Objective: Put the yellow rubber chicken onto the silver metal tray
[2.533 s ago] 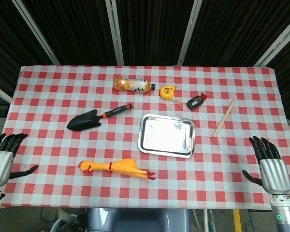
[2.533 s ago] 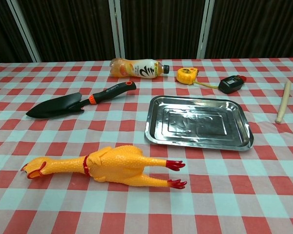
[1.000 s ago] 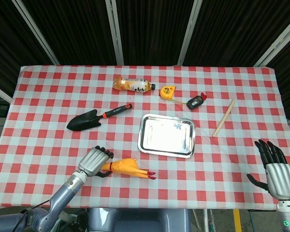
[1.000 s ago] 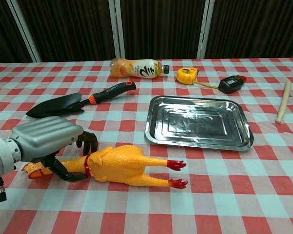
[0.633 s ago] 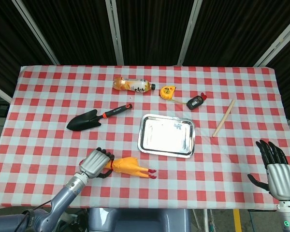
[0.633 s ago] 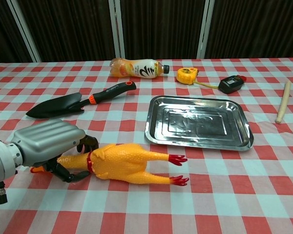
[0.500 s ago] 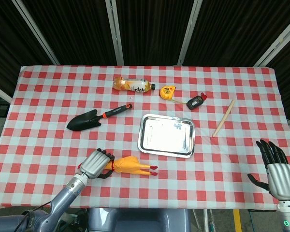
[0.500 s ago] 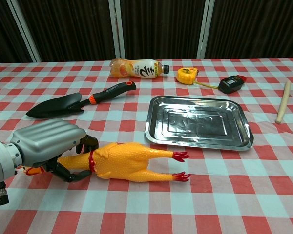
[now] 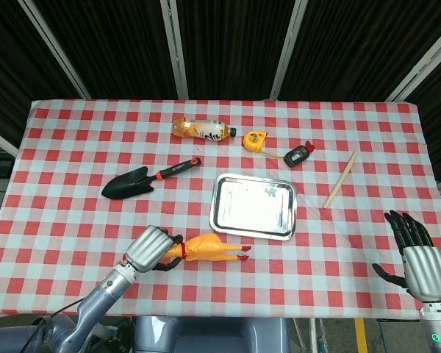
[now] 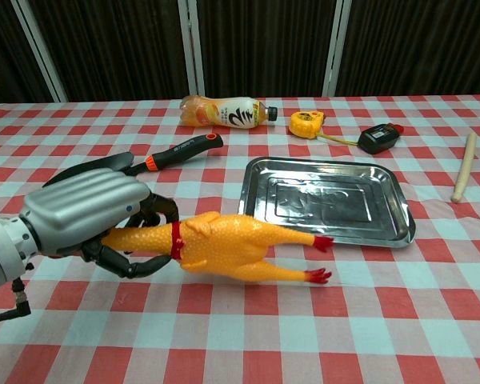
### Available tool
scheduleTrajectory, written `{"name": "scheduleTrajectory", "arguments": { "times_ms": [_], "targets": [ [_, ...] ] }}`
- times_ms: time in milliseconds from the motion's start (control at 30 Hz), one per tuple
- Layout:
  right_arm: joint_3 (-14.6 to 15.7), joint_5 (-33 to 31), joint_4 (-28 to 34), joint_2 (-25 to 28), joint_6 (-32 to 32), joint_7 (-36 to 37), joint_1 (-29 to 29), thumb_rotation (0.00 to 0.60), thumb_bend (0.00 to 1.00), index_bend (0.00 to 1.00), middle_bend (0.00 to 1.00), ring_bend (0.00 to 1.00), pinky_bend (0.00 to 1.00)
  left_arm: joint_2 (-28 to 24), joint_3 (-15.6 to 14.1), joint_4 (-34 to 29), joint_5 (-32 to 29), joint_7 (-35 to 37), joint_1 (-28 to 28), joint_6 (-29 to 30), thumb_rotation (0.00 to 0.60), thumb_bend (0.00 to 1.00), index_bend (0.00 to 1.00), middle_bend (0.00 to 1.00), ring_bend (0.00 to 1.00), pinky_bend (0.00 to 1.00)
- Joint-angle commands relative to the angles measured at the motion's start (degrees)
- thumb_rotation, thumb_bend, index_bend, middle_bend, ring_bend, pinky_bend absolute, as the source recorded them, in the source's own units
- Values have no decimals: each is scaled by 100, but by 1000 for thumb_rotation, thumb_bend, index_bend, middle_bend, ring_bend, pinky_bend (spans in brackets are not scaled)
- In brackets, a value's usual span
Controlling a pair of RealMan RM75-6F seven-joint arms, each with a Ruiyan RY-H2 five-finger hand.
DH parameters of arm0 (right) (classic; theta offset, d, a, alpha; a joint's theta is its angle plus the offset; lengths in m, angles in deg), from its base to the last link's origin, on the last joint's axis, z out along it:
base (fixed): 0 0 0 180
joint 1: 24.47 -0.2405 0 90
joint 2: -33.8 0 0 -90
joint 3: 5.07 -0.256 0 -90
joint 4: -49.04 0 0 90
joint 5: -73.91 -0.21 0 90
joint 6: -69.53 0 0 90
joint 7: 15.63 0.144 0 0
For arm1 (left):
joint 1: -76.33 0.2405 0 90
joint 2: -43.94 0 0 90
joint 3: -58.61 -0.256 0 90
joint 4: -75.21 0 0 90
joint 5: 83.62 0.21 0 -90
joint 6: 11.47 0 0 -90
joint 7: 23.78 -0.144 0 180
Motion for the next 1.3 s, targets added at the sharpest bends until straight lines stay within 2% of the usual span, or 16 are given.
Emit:
{"name": "scheduleTrajectory", "arguments": {
  "times_ms": [33, 133, 233, 400, 567, 733, 867, 1300],
  "targets": [
    [73, 215, 186, 321, -82, 433, -96, 600, 190, 0, 84, 38, 112, -386, 91, 39, 559, 543, -273, 220, 600, 700, 731, 701, 607, 700],
    [87, 462, 406, 632, -83, 872, -212, 600, 191, 0, 84, 38, 112, -764, 299, -143, 731, 438, -514, 175, 600, 701, 731, 698, 605, 695],
    [55, 766, 696, 941, -117, 1294, -423, 600, 191, 0, 84, 39, 112, -1240, 509, -519, 714, 403, -791, -117, 600, 703, 731, 700, 603, 691],
    [90, 1108, 1107, 1271, -429, 1899, -794, 600, 190, 0, 84, 44, 112, -2023, 850, -1197, 466, 478, -1248, -766, 600, 705, 731, 706, 603, 688],
    [-45, 1062, 1570, 1527, -1023, 2590, -1358, 600, 190, 0, 84, 44, 112, -2466, 1185, -1645, 80, 232, -1573, -1189, 600, 705, 730, 708, 603, 688],
    [-196, 808, 1902, 1541, -1577, 2894, -1799, 600, 190, 0, 84, 44, 111, -2669, 1404, -1907, -417, 8, -1817, -1518, 600, 705, 721, 712, 603, 688],
    [-285, 503, 2106, 1536, -2174, 3055, -2173, 600, 191, 0, 84, 38, 68, -2702, 1504, -2033, -740, -412, -1943, -1548, 600, 705, 719, 709, 603, 688],
    [-537, -505, 2431, 1467, -3526, 2526, -2973, 600, 190, 0, 44, 0, 0, -2483, 1594, -2255, -1952, -1376, -2445, -1642, 600, 703, 716, 703, 603, 688]
  ]
}}
